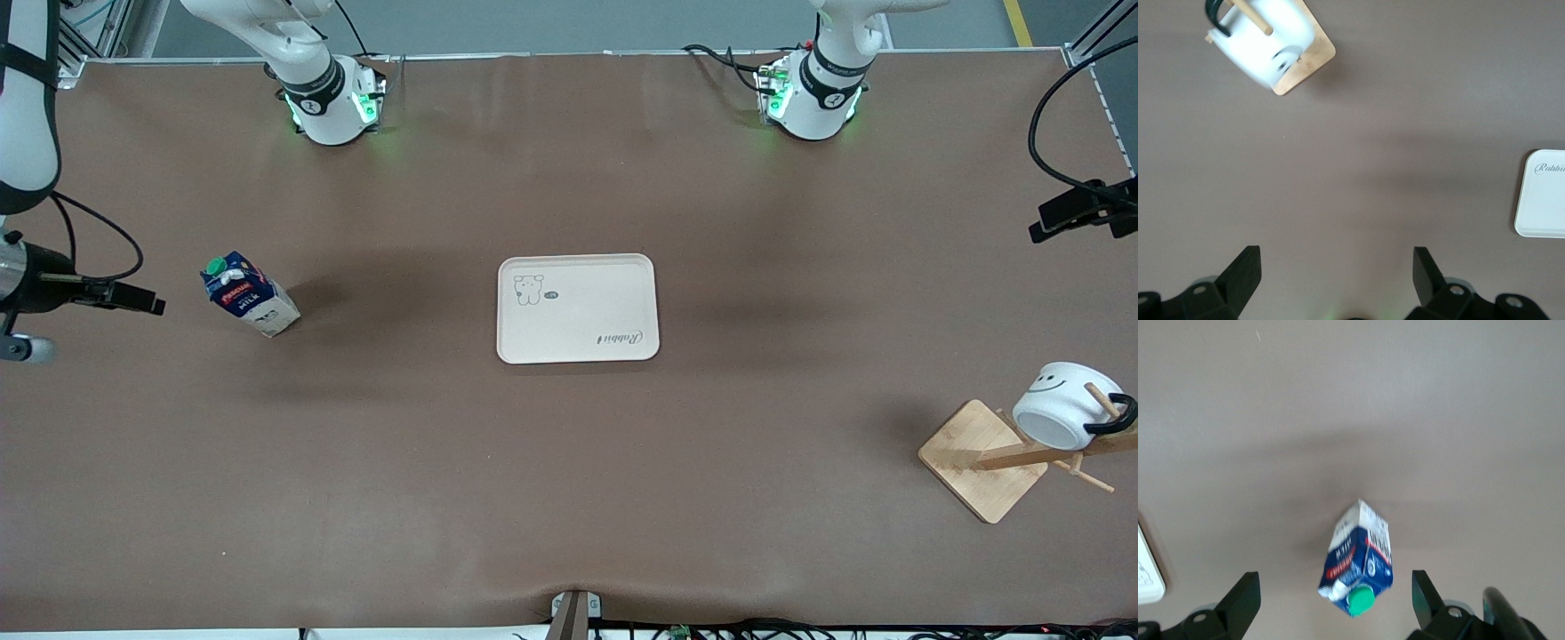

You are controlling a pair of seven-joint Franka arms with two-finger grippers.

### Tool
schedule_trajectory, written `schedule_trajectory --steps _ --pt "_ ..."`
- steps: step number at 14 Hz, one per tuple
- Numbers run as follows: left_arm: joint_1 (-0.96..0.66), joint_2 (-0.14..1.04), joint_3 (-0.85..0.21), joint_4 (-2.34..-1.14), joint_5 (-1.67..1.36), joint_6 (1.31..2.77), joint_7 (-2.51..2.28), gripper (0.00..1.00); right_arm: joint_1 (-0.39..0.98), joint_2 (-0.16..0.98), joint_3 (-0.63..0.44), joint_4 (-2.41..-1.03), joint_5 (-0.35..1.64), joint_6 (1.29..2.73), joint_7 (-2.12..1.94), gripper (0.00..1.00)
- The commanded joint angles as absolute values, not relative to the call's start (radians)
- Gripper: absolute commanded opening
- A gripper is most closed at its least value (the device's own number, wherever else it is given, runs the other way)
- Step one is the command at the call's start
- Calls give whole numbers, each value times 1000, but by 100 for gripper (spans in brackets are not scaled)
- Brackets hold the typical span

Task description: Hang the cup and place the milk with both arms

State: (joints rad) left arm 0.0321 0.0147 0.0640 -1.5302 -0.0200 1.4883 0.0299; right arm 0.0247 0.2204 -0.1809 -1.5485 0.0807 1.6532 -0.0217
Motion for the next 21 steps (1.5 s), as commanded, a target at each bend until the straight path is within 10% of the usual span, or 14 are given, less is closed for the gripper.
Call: schedule_trajectory --steps 1,13,21 --pt "18 -52 75 -1608 -37 1514 17 100 35 297 -179 -1387 89 1632 -21 100" --pt "23 -57 15 -1601 -23 1496 -100 100 117 187 -183 -1247 69 1465 58 100" --pt "32 -66 -72 -1600 37 1496 -61 100 121 -112 -172 -1692 8 1562 58 100"
